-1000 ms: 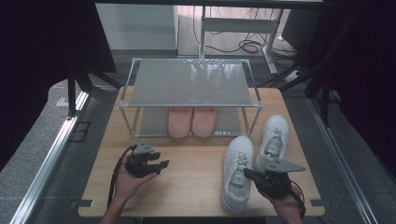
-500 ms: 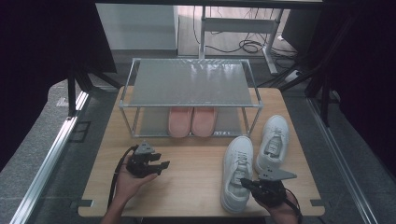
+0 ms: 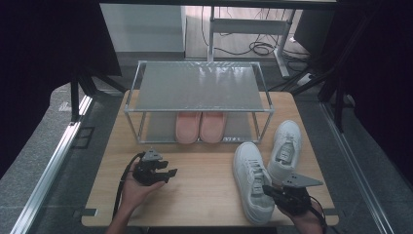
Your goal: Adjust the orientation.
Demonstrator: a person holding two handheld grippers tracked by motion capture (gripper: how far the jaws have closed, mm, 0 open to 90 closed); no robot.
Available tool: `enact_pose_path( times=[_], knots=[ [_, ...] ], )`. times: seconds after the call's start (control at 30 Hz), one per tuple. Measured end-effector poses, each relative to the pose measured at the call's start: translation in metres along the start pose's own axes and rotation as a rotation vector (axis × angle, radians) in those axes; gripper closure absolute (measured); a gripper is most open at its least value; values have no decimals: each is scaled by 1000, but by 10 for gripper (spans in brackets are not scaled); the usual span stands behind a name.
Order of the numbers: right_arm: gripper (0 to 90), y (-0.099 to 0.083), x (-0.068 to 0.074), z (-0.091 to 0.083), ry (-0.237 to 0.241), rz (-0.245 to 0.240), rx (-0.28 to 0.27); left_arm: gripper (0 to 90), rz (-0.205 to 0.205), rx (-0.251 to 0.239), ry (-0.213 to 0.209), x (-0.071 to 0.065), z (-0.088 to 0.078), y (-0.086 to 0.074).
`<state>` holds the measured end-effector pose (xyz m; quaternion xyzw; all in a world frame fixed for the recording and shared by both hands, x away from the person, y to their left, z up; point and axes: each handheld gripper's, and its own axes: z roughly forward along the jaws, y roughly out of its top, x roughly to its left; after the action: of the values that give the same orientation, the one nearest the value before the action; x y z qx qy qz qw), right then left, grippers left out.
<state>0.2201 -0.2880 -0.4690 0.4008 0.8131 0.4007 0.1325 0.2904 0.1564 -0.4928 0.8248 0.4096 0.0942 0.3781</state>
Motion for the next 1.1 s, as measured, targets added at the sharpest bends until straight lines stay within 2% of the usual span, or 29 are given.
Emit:
enact_pose_path(
  times=[0.47,0.63,0.87,1.1],
  knots=[
    [900,-1,-17,-7,-19,7,18,500,-7,5,5,2,2,-1],
    [900,-2,-25,-10,-16,26,16,499,-10,7,6,3,2,-1],
    [900,1,-28,-9,-27,10,34,500,-8,8,5,2,3,-1],
    [894,2,-27,-9,-19,-2,17,499,-8,8,5,2,3,-1]
  ],
)
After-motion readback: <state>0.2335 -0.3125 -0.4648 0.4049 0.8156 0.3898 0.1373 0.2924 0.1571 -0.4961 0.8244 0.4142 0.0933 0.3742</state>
